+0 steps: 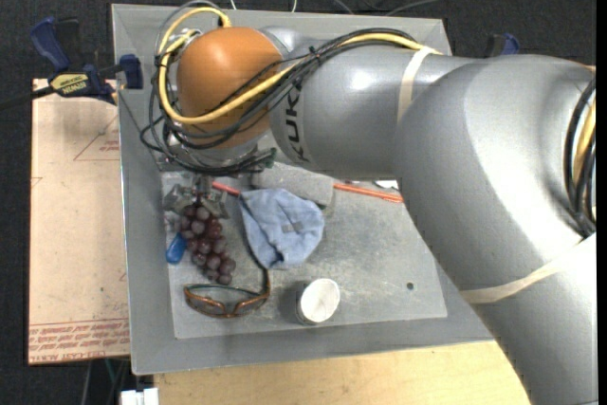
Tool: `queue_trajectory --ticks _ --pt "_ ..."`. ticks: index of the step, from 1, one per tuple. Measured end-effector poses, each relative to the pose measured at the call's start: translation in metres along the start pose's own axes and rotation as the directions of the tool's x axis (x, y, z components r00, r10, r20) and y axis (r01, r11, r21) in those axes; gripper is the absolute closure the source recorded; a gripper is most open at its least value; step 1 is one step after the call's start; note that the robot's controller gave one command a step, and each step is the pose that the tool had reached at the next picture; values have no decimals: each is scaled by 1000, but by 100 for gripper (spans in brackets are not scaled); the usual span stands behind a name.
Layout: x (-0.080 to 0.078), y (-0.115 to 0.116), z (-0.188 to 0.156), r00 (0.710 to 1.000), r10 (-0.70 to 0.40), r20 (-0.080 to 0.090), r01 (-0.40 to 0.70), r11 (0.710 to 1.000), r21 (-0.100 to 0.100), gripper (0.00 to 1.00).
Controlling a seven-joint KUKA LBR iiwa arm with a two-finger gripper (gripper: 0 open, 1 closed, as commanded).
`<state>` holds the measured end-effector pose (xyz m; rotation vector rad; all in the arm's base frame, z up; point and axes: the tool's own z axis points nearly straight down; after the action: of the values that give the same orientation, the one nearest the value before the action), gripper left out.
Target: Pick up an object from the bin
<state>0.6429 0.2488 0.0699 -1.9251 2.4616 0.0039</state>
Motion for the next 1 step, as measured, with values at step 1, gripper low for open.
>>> queue_trajectory --ticks 1 --pt "0 1 -18 1000 1 1 -1 1000 -2 100"
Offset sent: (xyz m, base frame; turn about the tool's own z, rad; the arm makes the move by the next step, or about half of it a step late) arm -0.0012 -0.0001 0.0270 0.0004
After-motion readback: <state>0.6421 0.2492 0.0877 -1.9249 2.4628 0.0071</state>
